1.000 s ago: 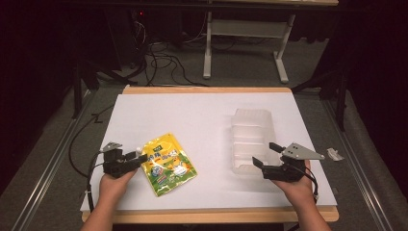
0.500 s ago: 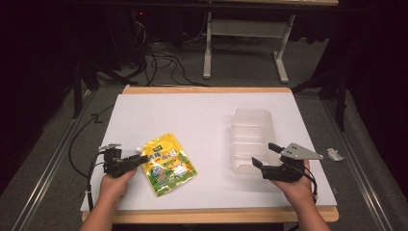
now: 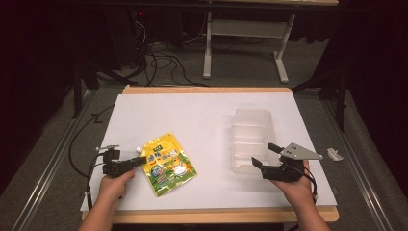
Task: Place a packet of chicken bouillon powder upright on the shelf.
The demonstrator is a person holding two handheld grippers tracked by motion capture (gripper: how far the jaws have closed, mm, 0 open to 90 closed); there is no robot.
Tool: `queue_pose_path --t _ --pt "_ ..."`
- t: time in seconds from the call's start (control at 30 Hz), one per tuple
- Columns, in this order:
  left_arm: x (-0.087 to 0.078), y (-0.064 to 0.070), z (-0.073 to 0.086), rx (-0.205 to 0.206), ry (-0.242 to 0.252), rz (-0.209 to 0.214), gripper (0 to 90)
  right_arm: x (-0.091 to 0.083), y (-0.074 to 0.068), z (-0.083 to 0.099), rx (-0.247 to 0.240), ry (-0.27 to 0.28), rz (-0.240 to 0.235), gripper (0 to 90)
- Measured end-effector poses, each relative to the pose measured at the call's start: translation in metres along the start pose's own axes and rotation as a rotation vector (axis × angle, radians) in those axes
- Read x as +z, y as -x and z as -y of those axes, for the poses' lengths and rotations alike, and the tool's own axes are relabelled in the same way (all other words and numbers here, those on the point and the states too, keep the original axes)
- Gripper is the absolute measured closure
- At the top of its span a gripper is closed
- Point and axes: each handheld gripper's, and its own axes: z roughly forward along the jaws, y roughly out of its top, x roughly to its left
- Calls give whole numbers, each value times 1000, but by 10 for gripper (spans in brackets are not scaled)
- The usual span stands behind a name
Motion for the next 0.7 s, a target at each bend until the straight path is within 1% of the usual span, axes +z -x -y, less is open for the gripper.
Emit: queue_pose_path --t 0.1,0.13,0.17,0.2,0.23,0.43,0.53,0.57,0.6,0.67,0.7 --pt "-1 0 0 2 0 2 750 0 0 0 1 -1 -1 186" --pt "-1 0 0 11 0 6 779 0 0 0 2 -1 -1 188" --pt "-1 0 0 11 0 6 803 0 0 0 2 -1 -1 188" --pt "-1 1 0 15 6 7 803 0 0 0 2 -2 -1 189" --pt "-2 1 1 31 5 6 839 0 0 0 1 -2 -1 190" --pt "-4 7 4 94 15 22 881 0 1 0 1 -3 0 195" --pt "-6 12 6 132 39 40 892 0 1 0 2 -3 0 196" --pt "-8 15 6 138 53 52 893 0 0 0 2 -3 0 197" --pt "-9 16 7 147 56 55 894 0 0 0 1 -4 -1 198" --pt "-11 20 8 195 70 66 894 0 0 0 1 -4 -2 198" --pt "-13 23 9 202 82 78 895 0 0 0 -2 -3 -2 200"
